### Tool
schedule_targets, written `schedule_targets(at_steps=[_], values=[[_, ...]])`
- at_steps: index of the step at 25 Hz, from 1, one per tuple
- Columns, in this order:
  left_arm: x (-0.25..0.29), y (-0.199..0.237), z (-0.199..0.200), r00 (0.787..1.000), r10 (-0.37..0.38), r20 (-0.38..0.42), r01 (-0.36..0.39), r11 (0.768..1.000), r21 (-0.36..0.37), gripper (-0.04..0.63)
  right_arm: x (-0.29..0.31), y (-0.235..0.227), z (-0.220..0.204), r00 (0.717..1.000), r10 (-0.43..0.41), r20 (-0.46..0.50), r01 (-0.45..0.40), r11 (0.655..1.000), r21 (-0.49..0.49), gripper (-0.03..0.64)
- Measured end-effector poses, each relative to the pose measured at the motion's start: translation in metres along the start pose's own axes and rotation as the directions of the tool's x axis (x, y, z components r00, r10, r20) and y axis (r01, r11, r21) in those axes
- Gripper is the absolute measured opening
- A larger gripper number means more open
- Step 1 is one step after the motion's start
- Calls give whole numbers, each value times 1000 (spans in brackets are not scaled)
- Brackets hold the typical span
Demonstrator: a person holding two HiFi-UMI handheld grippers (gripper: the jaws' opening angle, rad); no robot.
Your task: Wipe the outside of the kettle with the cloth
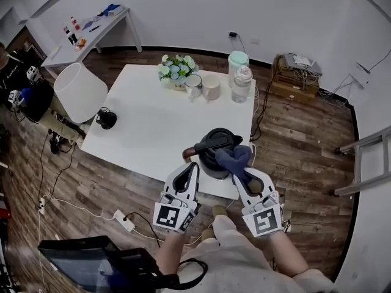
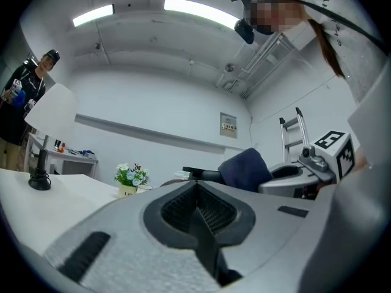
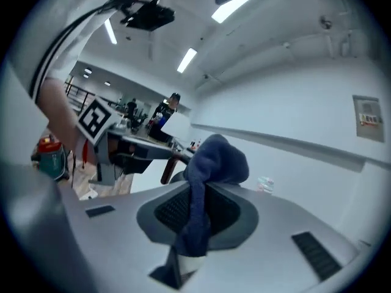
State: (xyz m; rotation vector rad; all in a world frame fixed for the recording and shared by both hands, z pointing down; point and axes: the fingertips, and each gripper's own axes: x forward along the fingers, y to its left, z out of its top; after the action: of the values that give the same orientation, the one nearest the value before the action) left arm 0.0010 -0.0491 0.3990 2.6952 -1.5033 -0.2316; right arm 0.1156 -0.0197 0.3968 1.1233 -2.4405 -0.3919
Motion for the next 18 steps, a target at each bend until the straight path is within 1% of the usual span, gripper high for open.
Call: schedule_targets(at_steps=[2, 6, 12, 18], values=[[-1, -2, 0, 1000, -5, 1, 5, 1000, -1, 8, 9, 20, -15, 998, 24, -51, -27, 997, -67, 51], [-5, -1, 1, 1000, -1, 3, 1, 1000, -5, 8, 21, 56, -45, 985, 102, -137, -121, 984, -133, 51], [-7, 2, 0, 1000, 9, -4, -9, 1000, -6, 8, 36, 82, -73, 950, 198, -240, -231, 966, -119, 51], [-8, 4, -6, 1000, 15, -21, -16, 1000, -11, 8, 38, 107, -90, 901, 299, -314, -337, 939, -73, 51]])
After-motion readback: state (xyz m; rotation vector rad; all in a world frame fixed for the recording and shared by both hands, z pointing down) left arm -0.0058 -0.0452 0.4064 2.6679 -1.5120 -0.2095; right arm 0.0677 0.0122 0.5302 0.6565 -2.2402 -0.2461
